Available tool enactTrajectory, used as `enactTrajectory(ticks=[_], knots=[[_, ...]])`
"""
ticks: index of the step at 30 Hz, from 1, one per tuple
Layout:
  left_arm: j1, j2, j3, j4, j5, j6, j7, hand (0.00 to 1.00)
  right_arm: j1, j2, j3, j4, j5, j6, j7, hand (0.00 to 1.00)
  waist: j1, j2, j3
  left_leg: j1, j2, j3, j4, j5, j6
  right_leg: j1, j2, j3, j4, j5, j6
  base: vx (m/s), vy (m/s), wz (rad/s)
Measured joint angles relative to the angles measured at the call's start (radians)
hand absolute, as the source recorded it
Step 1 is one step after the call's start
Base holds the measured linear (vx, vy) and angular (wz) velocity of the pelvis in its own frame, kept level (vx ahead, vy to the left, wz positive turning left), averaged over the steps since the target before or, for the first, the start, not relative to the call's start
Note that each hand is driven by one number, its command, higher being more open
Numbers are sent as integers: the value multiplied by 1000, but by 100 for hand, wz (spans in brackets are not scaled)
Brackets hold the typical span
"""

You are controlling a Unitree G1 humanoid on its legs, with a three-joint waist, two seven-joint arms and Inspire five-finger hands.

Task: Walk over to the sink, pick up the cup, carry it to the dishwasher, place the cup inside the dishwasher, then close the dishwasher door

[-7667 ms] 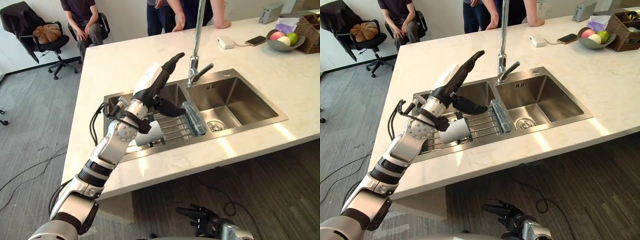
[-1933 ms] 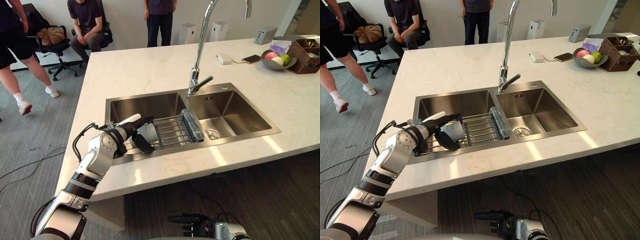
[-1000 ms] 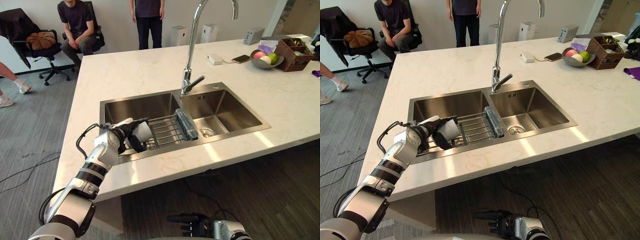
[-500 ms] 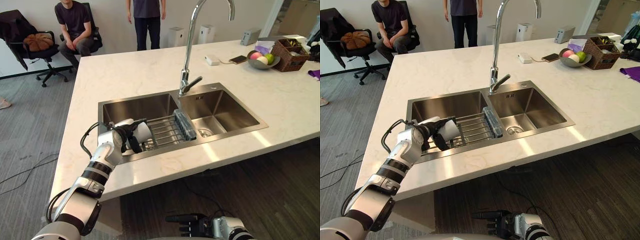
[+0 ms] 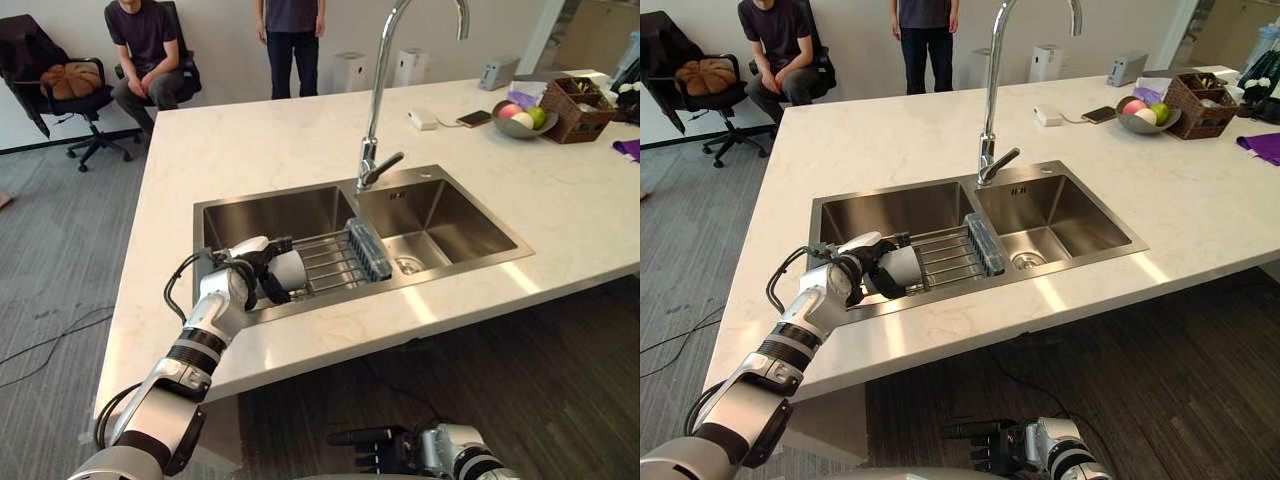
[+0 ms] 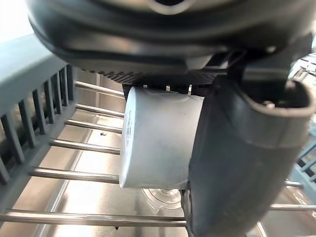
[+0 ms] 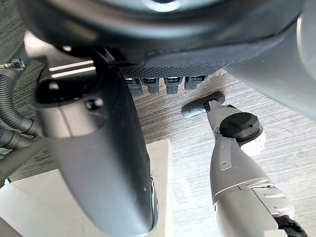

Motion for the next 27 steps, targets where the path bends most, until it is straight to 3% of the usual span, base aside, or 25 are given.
enactTrajectory(ticks=[8,11,15,20,22,27], knots=[[52,29,15,-73,-143,-11,23,0,0,0,0,-3,1,-1,-1,100,-1,1,1,-4,0,-1,2,0,0,-4,0,0,0,0,0,0,0,0],[98,39,49,-106,-259,-17,84,0,3,-1,-1,-10,1,-6,-1,100,1,5,4,-8,-1,-2,2,0,0,-8,-1,-1,0,0,0,0,0,0],[242,37,136,-262,-525,-30,191,0,29,2,-20,-22,1,-37,-4,100,15,5,5,-16,-1,-8,2,0,0,-14,0,-7,5,0,0,0,0,1],[443,-47,190,-538,-807,-133,295,0,87,15,-84,-13,-7,-113,-26,100,58,5,6,-13,-1,-31,3,3,4,7,-6,-19,6,0,1,-18,-7,13],[504,-120,212,-653,-895,-222,340,0,104,27,-123,17,-27,-167,-31,100,76,6,6,-10,-3,-39,3,4,6,15,-12,-25,6,-2,3,-71,-15,13],[535,-181,262,-780,-1048,-404,417,0,126,50,-156,26,-95,-238,-44,100,78,8,5,-8,-9,-64,-2,1,1,16,-24,-38,27,-23,19,-67,6,9]])
